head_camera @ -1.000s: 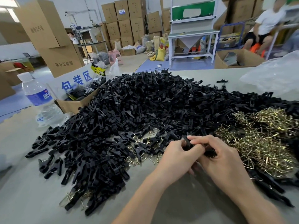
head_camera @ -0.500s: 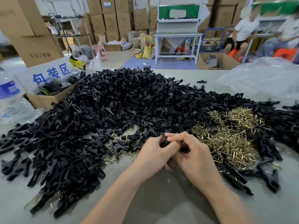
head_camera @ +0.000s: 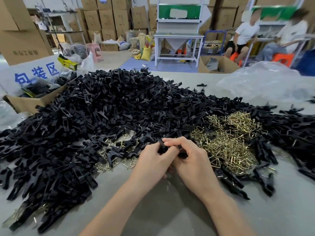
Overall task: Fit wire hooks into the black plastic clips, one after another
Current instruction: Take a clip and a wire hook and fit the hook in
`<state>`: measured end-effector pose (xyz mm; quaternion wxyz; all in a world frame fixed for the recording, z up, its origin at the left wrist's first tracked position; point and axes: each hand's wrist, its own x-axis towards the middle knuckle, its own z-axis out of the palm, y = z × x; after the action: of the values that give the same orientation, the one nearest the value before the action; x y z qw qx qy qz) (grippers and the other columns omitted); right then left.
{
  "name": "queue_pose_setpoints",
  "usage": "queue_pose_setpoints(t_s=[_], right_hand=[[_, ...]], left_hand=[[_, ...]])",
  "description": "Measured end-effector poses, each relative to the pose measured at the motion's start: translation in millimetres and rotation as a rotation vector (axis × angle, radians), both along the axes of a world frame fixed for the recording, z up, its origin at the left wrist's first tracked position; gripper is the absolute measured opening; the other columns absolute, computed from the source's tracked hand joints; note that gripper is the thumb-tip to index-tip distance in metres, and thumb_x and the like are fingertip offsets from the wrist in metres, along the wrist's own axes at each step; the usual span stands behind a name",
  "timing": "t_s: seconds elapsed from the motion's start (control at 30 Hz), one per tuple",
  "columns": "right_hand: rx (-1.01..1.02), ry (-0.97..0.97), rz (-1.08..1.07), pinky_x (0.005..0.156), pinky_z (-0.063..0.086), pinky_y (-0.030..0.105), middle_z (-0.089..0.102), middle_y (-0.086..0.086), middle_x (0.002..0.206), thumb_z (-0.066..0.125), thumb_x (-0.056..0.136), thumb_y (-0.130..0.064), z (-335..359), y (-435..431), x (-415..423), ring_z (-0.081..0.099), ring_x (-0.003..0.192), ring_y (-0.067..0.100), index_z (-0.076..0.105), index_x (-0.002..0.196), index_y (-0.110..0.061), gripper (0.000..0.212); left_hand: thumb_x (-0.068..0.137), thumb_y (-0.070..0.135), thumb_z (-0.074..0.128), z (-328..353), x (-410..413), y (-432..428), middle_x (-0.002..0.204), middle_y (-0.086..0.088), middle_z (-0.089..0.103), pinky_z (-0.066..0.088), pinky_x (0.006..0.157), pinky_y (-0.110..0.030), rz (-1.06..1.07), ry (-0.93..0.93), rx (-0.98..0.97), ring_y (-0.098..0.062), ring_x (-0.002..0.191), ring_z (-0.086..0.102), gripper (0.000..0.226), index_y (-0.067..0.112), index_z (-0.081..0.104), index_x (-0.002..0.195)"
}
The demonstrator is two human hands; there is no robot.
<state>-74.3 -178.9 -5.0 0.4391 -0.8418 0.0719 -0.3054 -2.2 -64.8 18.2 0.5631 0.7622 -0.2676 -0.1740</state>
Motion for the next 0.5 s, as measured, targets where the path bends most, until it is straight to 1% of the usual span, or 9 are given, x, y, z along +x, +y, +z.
queue_pose_setpoints(t_s=[0.07,0.13,0.2,0.3,0.37,0.43,0.47,0.5], right_hand=[[-0.057,0.009,-0.026,0.091,0.052,0.023,0.063,-0.032,0.11,0.064,0.081,-0.018,1.6,1.3,1.2,0.062,0.106,-0.001,0.061,0.116,-0.046,0.045],[-0.121,0.015,-0.034,0.093,0.047,0.017,0.058,-0.04,0.112,0.064,0.081,-0.019,1.7,1.9,1.2,0.058,0.109,-0.004,0.058,0.123,-0.044,0.049],[-0.169,0.003,-0.028,0.093,0.048,0.019,0.059,-0.034,0.115,0.071,0.085,-0.014,-0.2,1.5,0.7,0.057,0.111,-0.003,0.058,0.123,-0.042,0.048],[-0.183,-0.035,-0.04,0.093,0.05,0.025,0.063,-0.022,0.116,0.074,0.087,-0.018,-0.7,1.2,-0.3,0.059,0.111,0.003,0.062,0.121,-0.034,0.039],[-0.22,-0.056,-0.077,0.091,0.048,0.023,0.062,-0.021,0.116,0.076,0.086,-0.019,-0.6,2.2,-0.5,0.058,0.11,0.004,0.062,0.121,-0.03,0.039],[-0.278,-0.062,-0.14,0.088,0.047,0.021,0.062,-0.019,0.115,0.079,0.085,-0.02,-1.6,2.5,-0.6,0.056,0.107,0.004,0.063,0.12,-0.029,0.039],[-0.306,-0.061,-0.178,0.086,0.047,0.02,0.062,-0.018,0.113,0.079,0.086,-0.021,-1.8,2.0,-0.8,0.055,0.106,0.004,0.063,0.12,-0.028,0.038],[-0.329,-0.057,-0.216,0.085,0.046,0.02,0.062,-0.017,0.112,0.08,0.086,-0.022,-1.6,1.5,-1.0,0.054,0.105,0.005,0.064,0.12,-0.027,0.038]], left_hand=[[0.087,0.045,0.061,-1.7,0.8,-0.9,0.054,-0.001,0.065,0.041,0.041,-0.019,0.034,0.021,-0.011,-0.012,0.039,0.059,0.031,0.016,0.063,0.076],[0.087,0.044,0.063,-2.4,1.7,-1.2,0.056,-0.005,0.064,0.042,0.04,-0.019,0.048,0.037,-0.005,-0.012,0.041,0.058,0.035,0.01,0.058,0.085],[0.084,0.045,0.064,-3.0,0.7,-0.7,0.059,-0.006,0.065,0.044,0.042,-0.023,0.056,0.033,0.004,-0.013,0.043,0.057,0.036,0.011,0.052,0.087],[0.078,0.052,0.063,-4.3,-0.9,-0.2,0.061,0.001,0.058,0.046,0.047,-0.026,0.049,0.036,-0.01,-0.014,0.049,0.056,0.036,0.021,0.05,0.09],[0.078,0.055,0.065,-4.3,-0.6,1.2,0.064,0.007,0.057,0.047,0.05,-0.023,0.041,0.037,-0.018,-0.012,0.05,0.056,0.036,0.033,0.048,0.101],[0.079,0.06,0.067,-4.7,-0.6,2.6,0.072,0.009,0.063,0.051,0.054,-0.021,0.023,0.042,-0.025,-0.009,0.054,0.06,0.046,0.042,0.044,0.115],[0.08,0.061,0.068,-5.7,-0.9,2.8,0.078,0.01,0.065,0.054,0.06,-0.025,0.021,0.032,-0.031,-0.009,0.059,0.063,0.048,0.043,0.044,0.118],[0.082,0.059,0.068,-6.8,-1.7,2.3,0.083,0.01,0.066,0.057,0.066,-0.034,0.023,0.013,-0.045,-0.012,0.065,0.065,0.044,0.044,0.046,0.118]])
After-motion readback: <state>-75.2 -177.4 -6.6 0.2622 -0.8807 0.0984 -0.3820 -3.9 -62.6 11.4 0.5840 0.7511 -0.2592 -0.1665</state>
